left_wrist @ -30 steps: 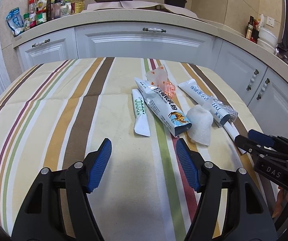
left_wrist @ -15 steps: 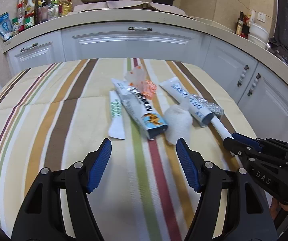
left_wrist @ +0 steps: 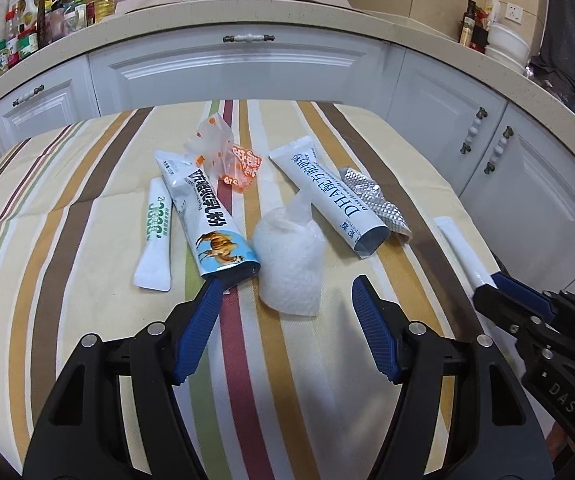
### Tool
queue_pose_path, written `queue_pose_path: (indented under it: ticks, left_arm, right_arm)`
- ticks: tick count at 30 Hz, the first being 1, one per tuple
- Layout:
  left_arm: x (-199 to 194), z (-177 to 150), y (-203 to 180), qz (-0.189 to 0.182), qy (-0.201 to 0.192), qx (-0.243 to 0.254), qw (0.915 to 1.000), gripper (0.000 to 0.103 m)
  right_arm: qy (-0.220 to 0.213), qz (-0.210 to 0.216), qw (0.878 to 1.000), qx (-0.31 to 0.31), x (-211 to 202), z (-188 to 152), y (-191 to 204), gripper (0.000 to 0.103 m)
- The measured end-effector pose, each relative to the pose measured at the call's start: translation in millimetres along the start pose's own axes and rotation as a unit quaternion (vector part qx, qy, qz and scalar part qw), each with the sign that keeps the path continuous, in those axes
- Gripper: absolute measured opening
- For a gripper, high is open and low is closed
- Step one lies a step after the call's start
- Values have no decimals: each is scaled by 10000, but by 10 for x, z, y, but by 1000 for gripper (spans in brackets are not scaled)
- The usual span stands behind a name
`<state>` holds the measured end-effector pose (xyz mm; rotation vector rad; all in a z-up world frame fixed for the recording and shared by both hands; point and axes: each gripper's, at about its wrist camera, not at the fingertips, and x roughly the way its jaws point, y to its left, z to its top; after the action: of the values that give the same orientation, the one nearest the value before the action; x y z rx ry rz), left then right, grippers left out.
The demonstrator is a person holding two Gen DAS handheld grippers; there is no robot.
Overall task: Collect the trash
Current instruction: 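Grasp the white tube cap piece with the right tool while the left tool grasps the white tissue, then carry the tissue and white piece over the bin and open both tools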
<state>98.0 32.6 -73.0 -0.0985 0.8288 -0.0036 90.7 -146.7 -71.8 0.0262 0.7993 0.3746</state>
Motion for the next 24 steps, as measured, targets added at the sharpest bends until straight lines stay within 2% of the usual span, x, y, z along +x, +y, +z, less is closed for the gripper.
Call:
queue_pose_path:
  ticks: [2, 3, 5, 7, 10, 13, 24]
  left_arm:
    - [50, 17, 1, 6, 84, -42, 10000, 50]
    - [66, 13, -7, 18, 121, -48, 9999, 47]
    - [101, 10, -11, -14, 211, -50, 9998, 28]
    - [108, 4, -15, -81, 246, -51, 9997, 16]
    - [65, -10, -19, -110, 185, -49, 9998, 9]
    - [21, -23, -20, -106, 115, -29, 9999, 7]
    - [-230, -109, -22, -162, -123, 50, 9998, 5]
  right_arm:
    - [-12, 23, 10000, 27, -1, 0, -39, 19]
    - [-18, 31, 10000, 35, -4, 0, -45, 19]
    - [-37, 55, 10000, 58, 0, 5, -69, 19]
    - [-52, 71, 9999, 80, 4, 9, -91, 19]
    - [-59, 83, 9999, 99, 0, -6, -109, 19]
    - [-62, 89, 9999, 100, -2, -6, -119, 19]
    - [-216, 6, 9997, 70, -100, -4, -129, 19]
